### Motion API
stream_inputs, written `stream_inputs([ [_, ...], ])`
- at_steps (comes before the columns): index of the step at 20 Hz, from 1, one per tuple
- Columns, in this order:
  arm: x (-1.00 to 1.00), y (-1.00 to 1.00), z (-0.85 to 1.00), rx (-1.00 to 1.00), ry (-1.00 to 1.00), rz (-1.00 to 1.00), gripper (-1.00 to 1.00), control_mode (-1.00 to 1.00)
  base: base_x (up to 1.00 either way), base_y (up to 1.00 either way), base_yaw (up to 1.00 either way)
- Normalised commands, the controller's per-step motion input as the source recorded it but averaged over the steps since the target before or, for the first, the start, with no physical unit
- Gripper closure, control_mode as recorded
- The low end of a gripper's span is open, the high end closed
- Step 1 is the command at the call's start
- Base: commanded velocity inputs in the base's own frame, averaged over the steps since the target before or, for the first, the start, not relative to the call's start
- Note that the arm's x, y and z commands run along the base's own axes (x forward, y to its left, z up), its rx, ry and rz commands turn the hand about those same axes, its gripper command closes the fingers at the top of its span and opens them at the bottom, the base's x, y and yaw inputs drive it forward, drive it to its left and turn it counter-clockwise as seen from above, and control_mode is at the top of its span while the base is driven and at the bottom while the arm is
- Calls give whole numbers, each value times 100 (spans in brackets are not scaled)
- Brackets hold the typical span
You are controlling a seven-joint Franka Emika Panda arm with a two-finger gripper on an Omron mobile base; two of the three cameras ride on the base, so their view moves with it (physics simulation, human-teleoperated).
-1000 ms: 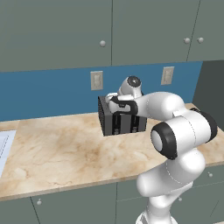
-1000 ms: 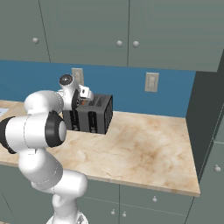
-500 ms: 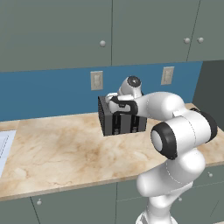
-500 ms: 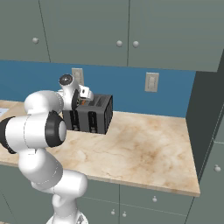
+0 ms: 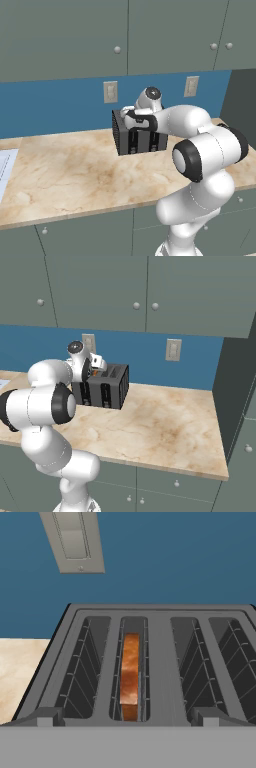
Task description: Start the toaster. Once the lever pops up, take the bread to the plate on the dining counter.
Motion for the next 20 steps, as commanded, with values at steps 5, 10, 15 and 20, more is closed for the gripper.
stream_inputs([
  [5, 0, 0, 0, 0, 0, 0, -100, -100, 0, 0, 0],
  [10, 0, 0, 0, 0, 0, 0, -100, -100, 0, 0, 0],
  [15, 0, 0, 0, 0, 0, 0, -100, -100, 0, 0, 0],
  [20, 0, 0, 0, 0, 0, 0, -100, -100, 0, 0, 0],
])
